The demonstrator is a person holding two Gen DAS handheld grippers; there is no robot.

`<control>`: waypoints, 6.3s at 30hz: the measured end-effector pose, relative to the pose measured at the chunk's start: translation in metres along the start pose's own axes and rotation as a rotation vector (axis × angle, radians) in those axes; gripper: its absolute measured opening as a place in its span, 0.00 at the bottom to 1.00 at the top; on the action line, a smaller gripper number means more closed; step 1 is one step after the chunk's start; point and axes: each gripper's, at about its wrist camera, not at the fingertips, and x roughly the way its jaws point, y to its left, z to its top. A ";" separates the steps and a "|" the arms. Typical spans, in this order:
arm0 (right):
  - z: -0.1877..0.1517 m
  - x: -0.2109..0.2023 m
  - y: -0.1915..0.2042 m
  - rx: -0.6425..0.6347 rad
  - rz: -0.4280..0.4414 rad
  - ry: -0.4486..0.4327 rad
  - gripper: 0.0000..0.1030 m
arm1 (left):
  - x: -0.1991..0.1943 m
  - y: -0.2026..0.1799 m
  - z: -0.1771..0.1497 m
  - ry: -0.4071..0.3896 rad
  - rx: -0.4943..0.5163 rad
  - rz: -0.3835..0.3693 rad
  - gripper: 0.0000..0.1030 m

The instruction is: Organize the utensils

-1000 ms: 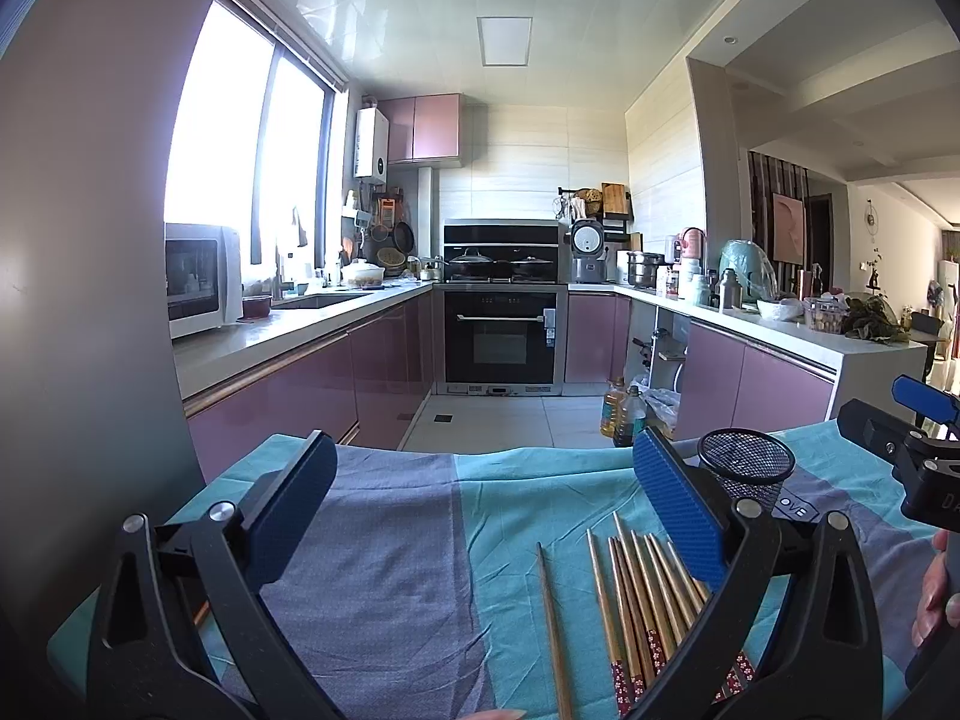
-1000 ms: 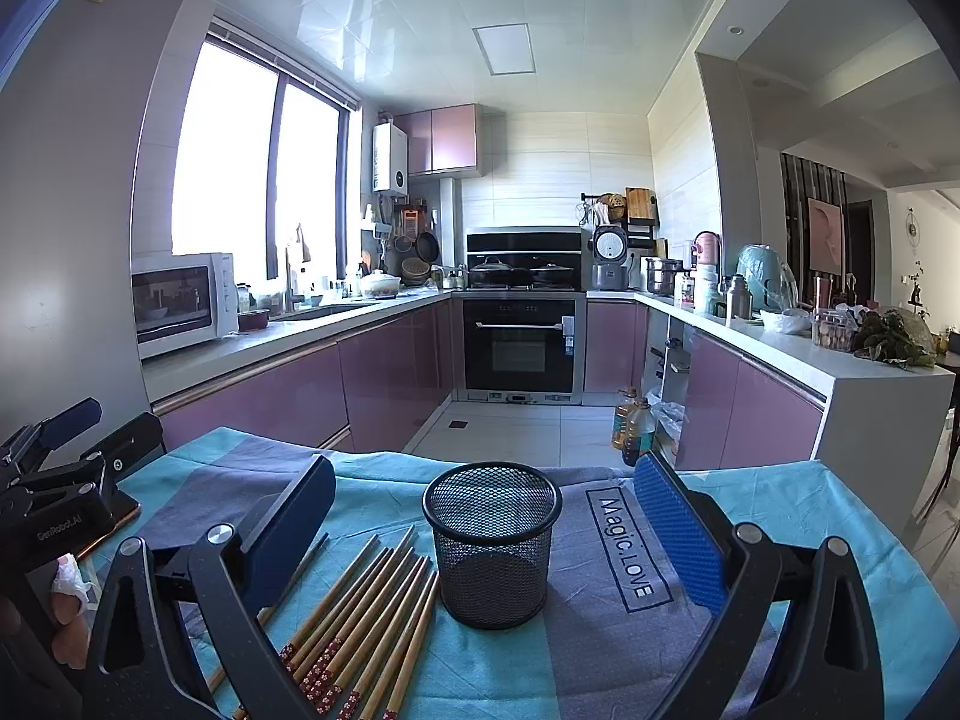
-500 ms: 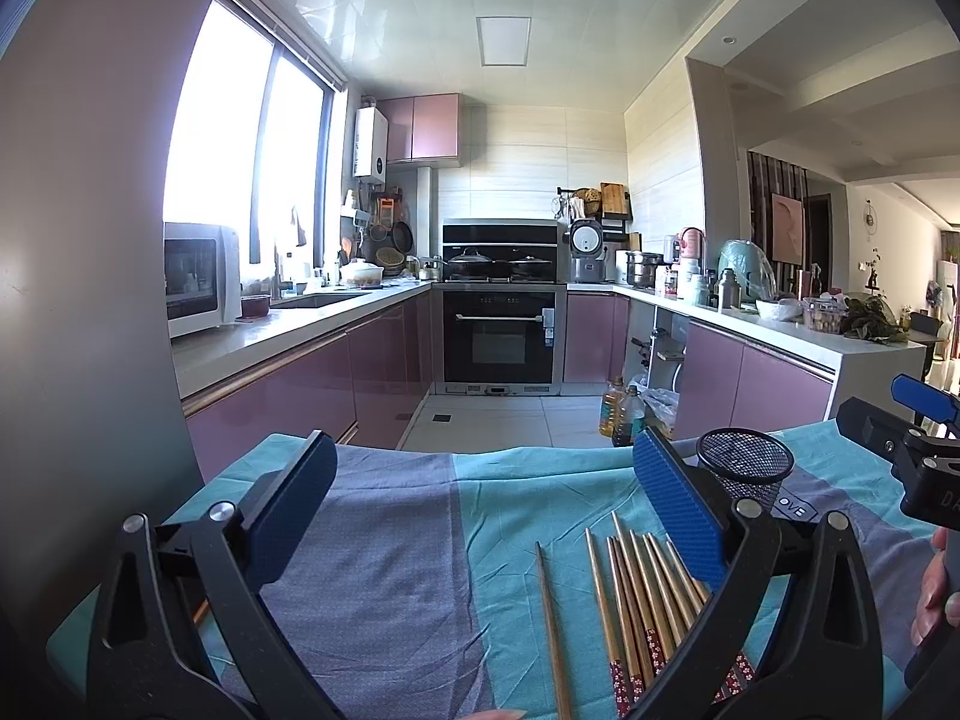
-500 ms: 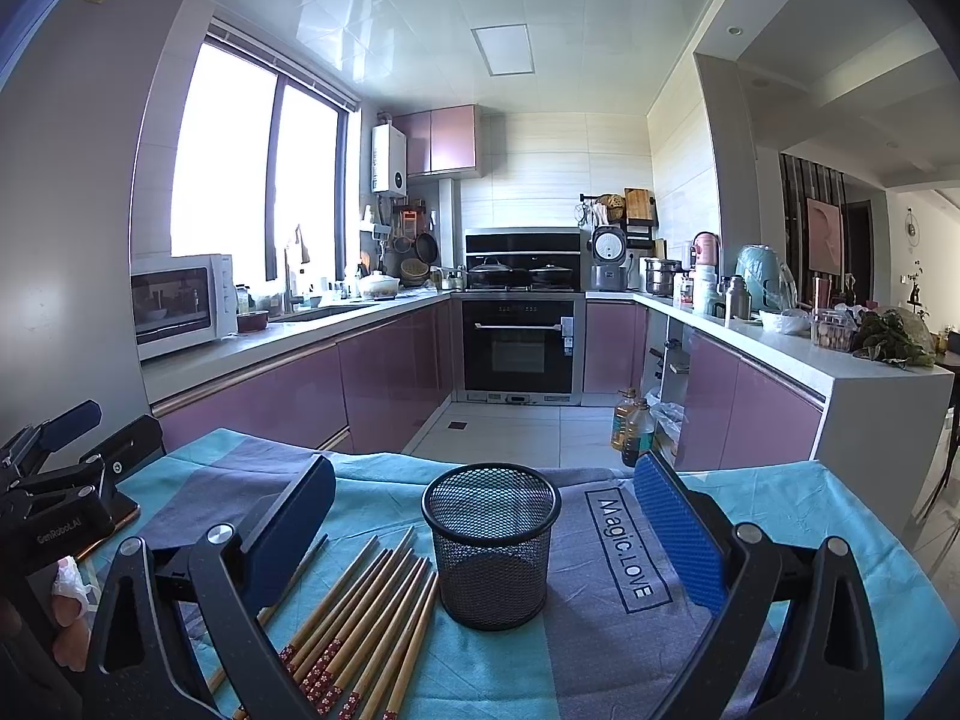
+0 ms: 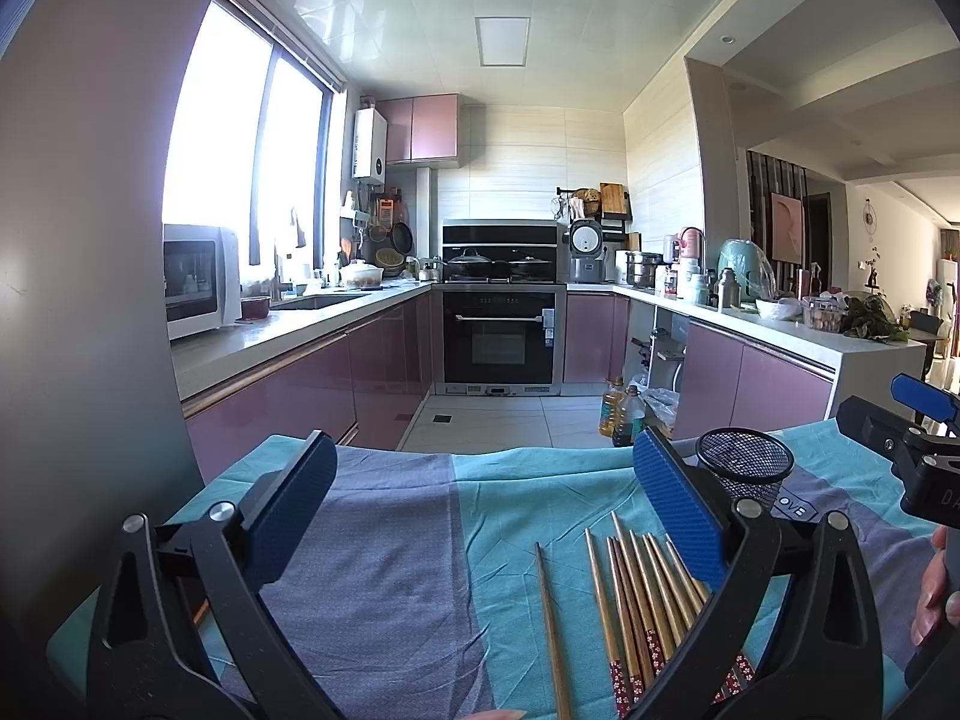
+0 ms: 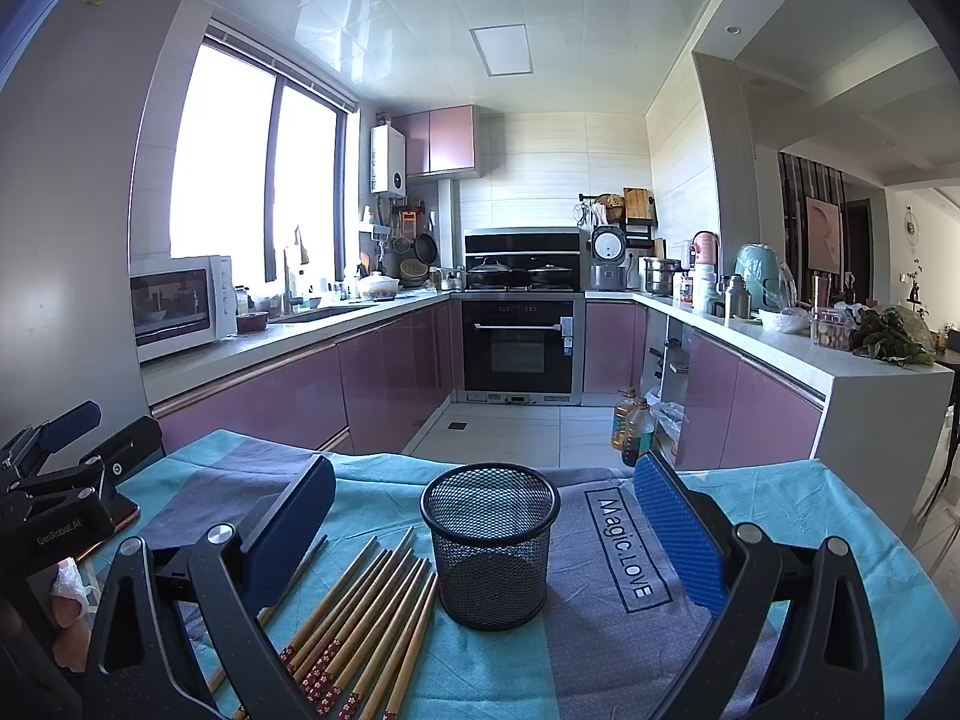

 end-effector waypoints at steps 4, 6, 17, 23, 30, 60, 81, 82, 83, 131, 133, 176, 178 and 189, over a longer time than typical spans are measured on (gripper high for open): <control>0.000 0.000 0.000 0.001 0.000 0.000 0.94 | 0.000 0.000 0.000 0.000 0.000 0.000 0.95; 0.000 -0.001 0.000 0.001 0.000 0.000 0.94 | 0.000 0.000 0.000 0.001 -0.001 -0.002 0.95; -0.001 -0.001 -0.001 0.003 0.001 -0.001 0.94 | -0.001 0.000 0.000 -0.001 0.002 -0.001 0.95; -0.001 -0.001 -0.001 0.003 0.001 -0.001 0.94 | 0.000 -0.001 0.000 0.000 0.001 -0.001 0.95; -0.001 -0.001 0.000 0.003 -0.001 -0.001 0.94 | 0.000 -0.001 0.000 0.000 0.001 -0.002 0.95; -0.015 0.019 0.004 -0.006 0.080 0.135 0.94 | 0.016 -0.004 -0.004 0.063 0.026 -0.024 0.95; -0.087 0.112 0.024 -0.040 0.142 0.665 0.46 | 0.122 -0.026 -0.083 0.582 0.179 -0.185 0.59; -0.088 0.113 0.022 -0.041 0.141 0.667 0.45 | 0.125 -0.028 -0.086 0.597 0.182 -0.195 0.57; -0.088 0.114 0.023 -0.041 0.140 0.674 0.40 | 0.128 -0.029 -0.088 0.612 0.181 -0.203 0.53; 0.070 0.056 -0.037 0.115 0.353 0.217 0.05 | 0.078 -0.046 0.088 0.300 -0.030 -0.563 0.07; 0.081 0.054 -0.040 0.108 0.350 0.197 0.05 | 0.078 -0.052 0.100 0.278 -0.038 -0.578 0.07; 0.039 0.147 -0.044 0.081 0.268 0.447 0.16 | 0.176 -0.124 0.033 0.410 0.052 -0.511 0.27; 0.042 0.132 -0.042 0.071 0.285 0.413 0.23 | 0.166 -0.113 0.032 0.379 0.060 -0.486 0.32; 0.008 0.075 -0.007 -0.011 0.440 0.440 0.37 | 0.124 -0.052 -0.020 0.445 0.147 -0.400 0.41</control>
